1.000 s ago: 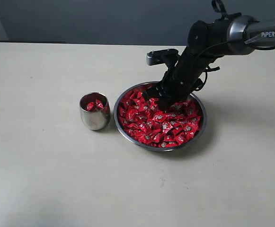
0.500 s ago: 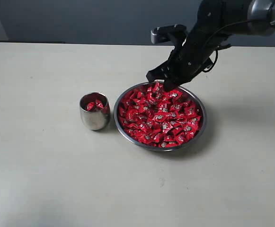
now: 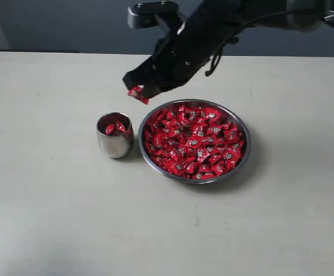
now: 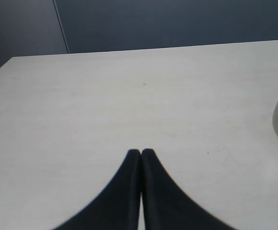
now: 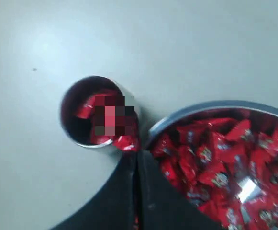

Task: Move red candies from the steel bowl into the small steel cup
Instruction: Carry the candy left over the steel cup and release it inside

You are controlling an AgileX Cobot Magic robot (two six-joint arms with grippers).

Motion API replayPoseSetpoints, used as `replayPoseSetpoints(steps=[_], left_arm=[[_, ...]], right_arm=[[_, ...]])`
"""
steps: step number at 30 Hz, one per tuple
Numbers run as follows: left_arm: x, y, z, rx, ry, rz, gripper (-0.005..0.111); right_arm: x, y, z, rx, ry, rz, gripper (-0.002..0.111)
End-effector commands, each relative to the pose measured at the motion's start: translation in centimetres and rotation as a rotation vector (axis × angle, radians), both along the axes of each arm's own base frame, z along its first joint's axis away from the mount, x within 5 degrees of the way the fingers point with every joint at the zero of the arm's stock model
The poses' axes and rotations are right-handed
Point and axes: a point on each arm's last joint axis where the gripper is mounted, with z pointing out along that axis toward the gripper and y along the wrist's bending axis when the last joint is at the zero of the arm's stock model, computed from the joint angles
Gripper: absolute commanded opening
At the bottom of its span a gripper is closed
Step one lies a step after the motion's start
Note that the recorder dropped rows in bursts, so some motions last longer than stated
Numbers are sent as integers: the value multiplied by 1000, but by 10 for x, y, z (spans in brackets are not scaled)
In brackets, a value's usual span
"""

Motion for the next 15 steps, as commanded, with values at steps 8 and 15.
replayPoseSetpoints(steps=[8,15], left_arm=[[0,0,0,2,-12,2,0],[0,0,0,2,-12,2,0]], right_arm=[[-1,52,-15,-8,17,111,-1],[-1,57,-41,-59,61,123,-1]])
